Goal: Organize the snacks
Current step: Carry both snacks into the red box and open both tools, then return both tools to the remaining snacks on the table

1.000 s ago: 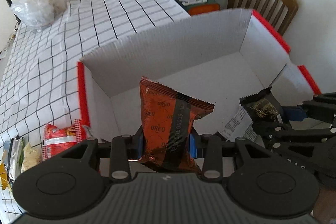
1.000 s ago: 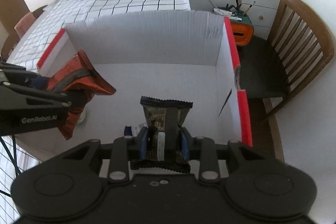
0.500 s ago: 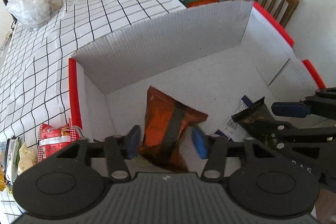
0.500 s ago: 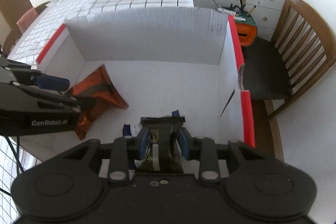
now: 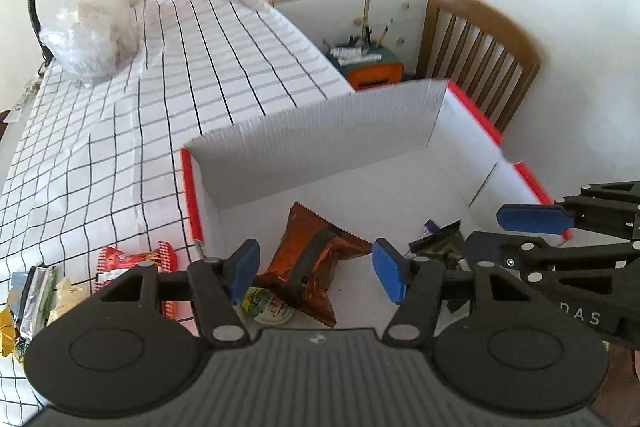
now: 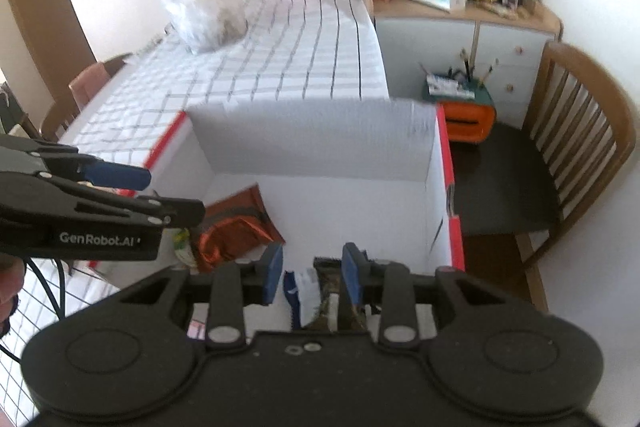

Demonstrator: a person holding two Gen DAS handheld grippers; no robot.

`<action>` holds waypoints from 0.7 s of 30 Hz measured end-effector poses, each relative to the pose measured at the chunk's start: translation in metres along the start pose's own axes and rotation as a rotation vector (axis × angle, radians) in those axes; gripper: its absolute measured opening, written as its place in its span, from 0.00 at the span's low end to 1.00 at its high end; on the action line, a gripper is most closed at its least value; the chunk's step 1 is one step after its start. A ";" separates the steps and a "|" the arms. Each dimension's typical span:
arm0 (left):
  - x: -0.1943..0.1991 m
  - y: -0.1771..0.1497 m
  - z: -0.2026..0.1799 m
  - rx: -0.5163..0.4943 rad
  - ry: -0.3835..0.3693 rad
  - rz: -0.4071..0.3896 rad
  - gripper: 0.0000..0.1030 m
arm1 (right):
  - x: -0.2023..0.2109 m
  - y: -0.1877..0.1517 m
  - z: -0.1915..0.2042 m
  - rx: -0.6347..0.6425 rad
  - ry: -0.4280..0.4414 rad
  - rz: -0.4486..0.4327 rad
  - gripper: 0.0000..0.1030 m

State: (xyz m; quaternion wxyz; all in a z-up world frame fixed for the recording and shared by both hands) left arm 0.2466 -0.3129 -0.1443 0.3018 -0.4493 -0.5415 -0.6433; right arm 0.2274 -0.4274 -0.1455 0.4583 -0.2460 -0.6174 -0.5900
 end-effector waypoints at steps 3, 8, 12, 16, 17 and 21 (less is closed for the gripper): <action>0.019 -0.004 0.005 0.008 -0.003 -0.036 0.61 | 0.015 0.001 0.007 0.012 -0.009 -0.036 0.31; 0.048 -0.015 0.017 0.027 -0.012 -0.092 0.61 | 0.035 0.002 0.021 0.016 0.002 -0.080 0.31; 0.070 -0.024 0.031 0.054 -0.008 -0.138 0.64 | 0.046 0.002 0.037 0.025 0.017 -0.110 0.31; 0.088 -0.035 0.047 0.070 -0.002 -0.176 0.64 | 0.054 0.002 0.057 0.037 0.026 -0.131 0.31; 0.092 -0.038 0.052 0.075 -0.003 -0.182 0.64 | 0.055 0.002 0.062 0.038 0.033 -0.137 0.31; 0.106 -0.054 0.074 0.091 -0.001 -0.200 0.66 | 0.058 0.003 0.082 0.031 0.050 -0.156 0.32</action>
Point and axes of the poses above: each gripper's, at about its wrist camera, not at the fingertips, and x roughly against the way its jaws point, z to its left, y to its top, the point moved 10 cm from there along -x, roughly the way its jaws point, and after that the axes turned 12 degrees about z, right-handed, at the moved point
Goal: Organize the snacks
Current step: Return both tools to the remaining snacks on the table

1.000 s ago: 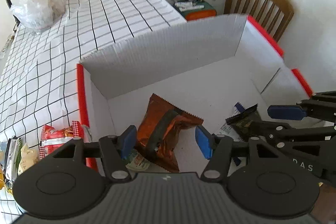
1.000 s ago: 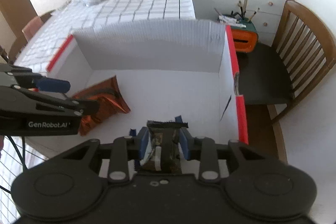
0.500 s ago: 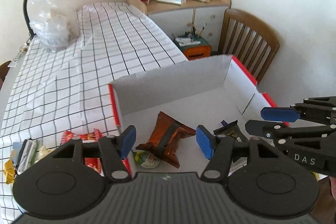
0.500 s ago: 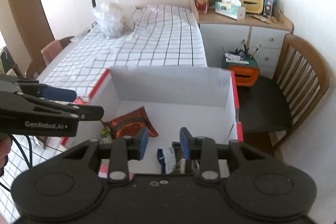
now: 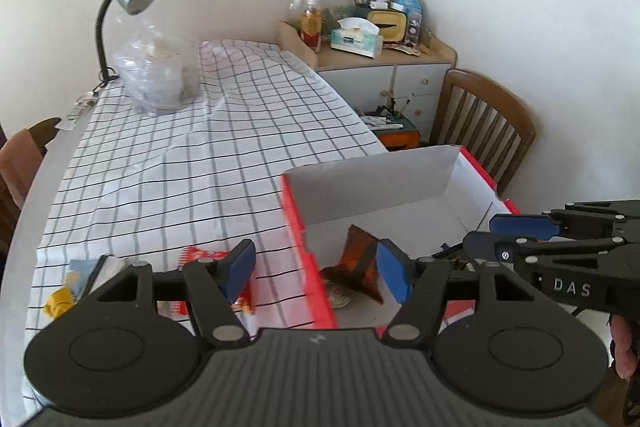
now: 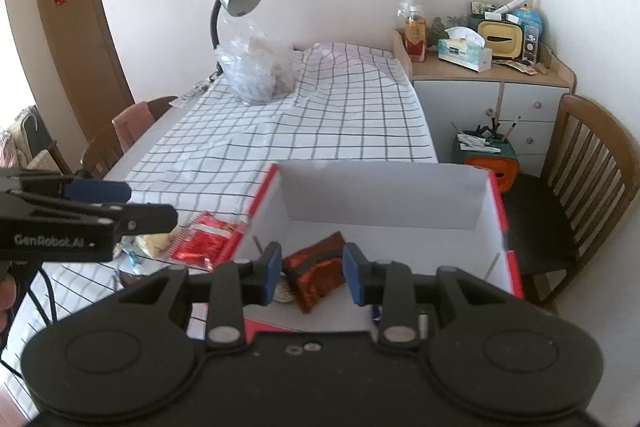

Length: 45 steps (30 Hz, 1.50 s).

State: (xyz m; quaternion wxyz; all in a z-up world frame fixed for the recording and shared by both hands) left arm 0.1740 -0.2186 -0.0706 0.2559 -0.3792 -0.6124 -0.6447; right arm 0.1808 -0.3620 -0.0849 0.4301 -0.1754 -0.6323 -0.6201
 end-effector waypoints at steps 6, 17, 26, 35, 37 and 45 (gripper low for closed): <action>0.019 -0.019 0.046 0.044 0.014 -0.010 0.66 | -0.003 0.003 0.036 0.003 0.019 -0.015 0.37; 0.035 -0.066 0.159 0.201 0.082 -0.016 0.77 | -0.031 -0.001 0.111 0.027 0.104 0.019 0.64; 0.025 -0.105 0.212 0.239 0.101 0.025 0.80 | -0.058 0.000 0.165 0.048 0.138 0.020 1.00; -0.003 -0.120 0.226 0.233 0.060 0.057 0.80 | -0.102 0.013 0.181 0.094 0.010 0.101 1.00; -0.012 -0.121 0.223 0.221 0.042 0.067 0.80 | -0.112 0.018 0.185 0.116 0.001 0.118 1.00; -0.042 -0.117 0.205 0.186 -0.027 0.091 0.80 | -0.174 0.020 0.204 0.444 -0.028 0.297 0.98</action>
Point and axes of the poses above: each gripper's, at about its wrist camera, not at the fingertips, and x roughly against the way its jaws point, z to its left, y to its top, the point moved 10 cm from there along -x, roughly the way its jaws point, and after that the axes turned 12 degrees about z, right-handed, at the moved point
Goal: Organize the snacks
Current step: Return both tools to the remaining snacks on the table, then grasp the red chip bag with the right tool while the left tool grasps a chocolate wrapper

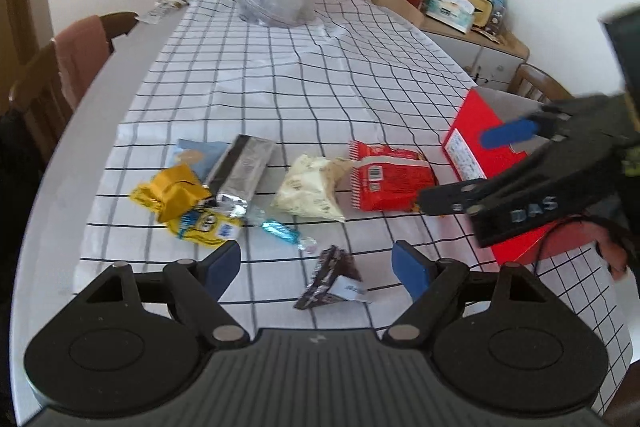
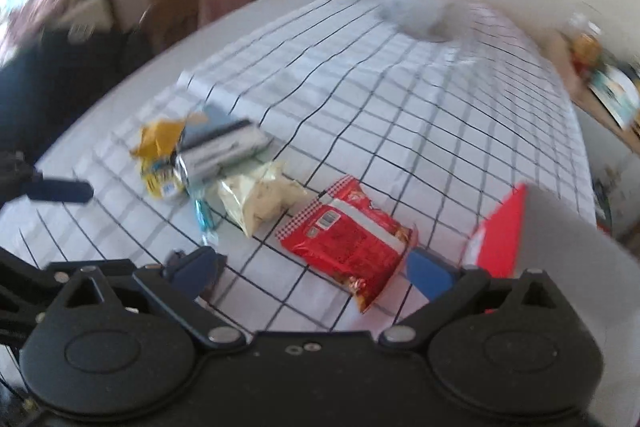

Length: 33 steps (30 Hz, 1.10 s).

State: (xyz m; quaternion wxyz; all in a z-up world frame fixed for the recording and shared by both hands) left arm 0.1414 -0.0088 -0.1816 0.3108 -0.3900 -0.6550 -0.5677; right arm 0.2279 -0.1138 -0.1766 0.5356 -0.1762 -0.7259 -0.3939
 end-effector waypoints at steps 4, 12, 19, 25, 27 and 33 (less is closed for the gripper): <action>-0.021 0.000 -0.007 -0.008 -0.009 0.035 0.80 | -0.026 0.011 -0.007 0.101 -0.004 0.071 0.97; -0.055 0.004 -0.008 0.030 -0.021 0.101 0.80 | -0.073 0.018 -0.004 0.401 -0.006 0.253 0.97; -0.075 -0.001 -0.001 0.047 -0.029 0.155 0.80 | -0.103 0.023 -0.007 0.480 0.032 0.351 0.97; -0.090 -0.006 -0.002 0.047 -0.072 0.218 0.80 | -0.117 0.021 -0.007 0.514 0.045 0.381 0.97; -0.093 -0.004 -0.003 0.038 -0.066 0.216 0.80 | -0.122 0.022 -0.008 0.505 0.039 0.384 0.96; -0.095 -0.003 -0.003 0.009 -0.066 0.214 0.75 | -0.124 0.022 -0.011 0.459 0.086 0.379 0.92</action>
Point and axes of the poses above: each gripper's, at about its wrist camera, not at the fingertips, and x roughly against the way its jaws point, z to its left, y to its top, the point moved 10 cm from there along -x, roughly the way its jaws point, and after that the axes turned 12 degrees about z, right-handed, at the moved point
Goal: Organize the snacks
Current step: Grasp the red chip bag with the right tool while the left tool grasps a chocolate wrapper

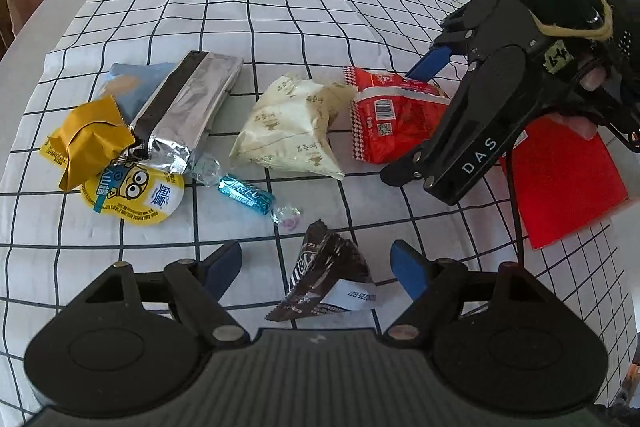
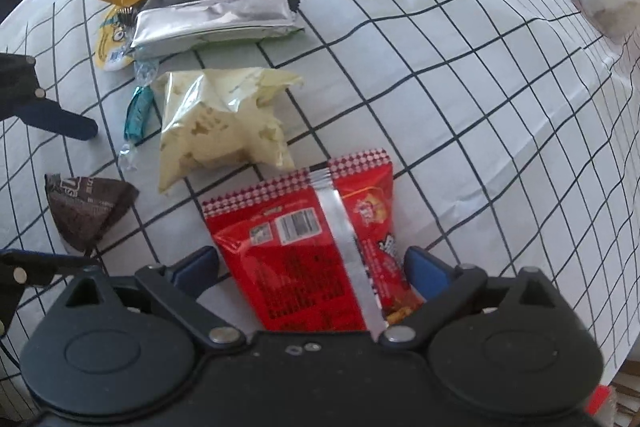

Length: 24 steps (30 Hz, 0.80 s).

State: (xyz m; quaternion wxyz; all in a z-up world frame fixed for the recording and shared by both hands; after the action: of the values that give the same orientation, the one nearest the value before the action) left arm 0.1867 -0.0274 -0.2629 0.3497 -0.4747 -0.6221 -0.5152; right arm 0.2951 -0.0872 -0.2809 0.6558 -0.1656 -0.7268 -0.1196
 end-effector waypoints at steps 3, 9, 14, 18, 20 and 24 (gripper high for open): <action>0.001 -0.001 0.001 -0.007 0.006 -0.004 0.64 | 0.003 -0.002 0.002 -0.009 0.004 -0.012 0.85; 0.004 -0.008 -0.001 -0.016 -0.005 -0.001 0.42 | 0.010 -0.008 0.017 -0.069 -0.023 -0.044 0.72; 0.004 -0.012 0.001 0.006 -0.010 -0.006 0.35 | 0.018 -0.017 0.027 -0.183 -0.070 -0.078 0.72; 0.005 -0.013 0.004 0.021 -0.015 -0.005 0.32 | 0.026 -0.027 0.036 -0.281 -0.075 -0.113 0.72; 0.006 -0.015 0.006 0.031 -0.016 -0.004 0.32 | 0.030 -0.032 0.040 -0.336 -0.077 -0.135 0.72; 0.011 -0.017 0.011 0.062 -0.015 -0.002 0.31 | 0.043 -0.047 0.043 -0.460 -0.081 -0.180 0.72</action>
State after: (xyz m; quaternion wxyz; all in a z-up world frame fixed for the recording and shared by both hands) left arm 0.1678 -0.0142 -0.2604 0.3593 -0.4669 -0.6407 -0.4924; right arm 0.2337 -0.1097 -0.2408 0.5579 -0.2499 -0.7179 -0.3331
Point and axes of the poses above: each gripper's, at about its wrist camera, not at the fingertips, and x roughly against the way its jaws point, z to its left, y to its top, the point moved 10 cm from there along -x, roughly the way its jaws point, and after that the axes turned 12 degrees about z, right-handed, at the moved point
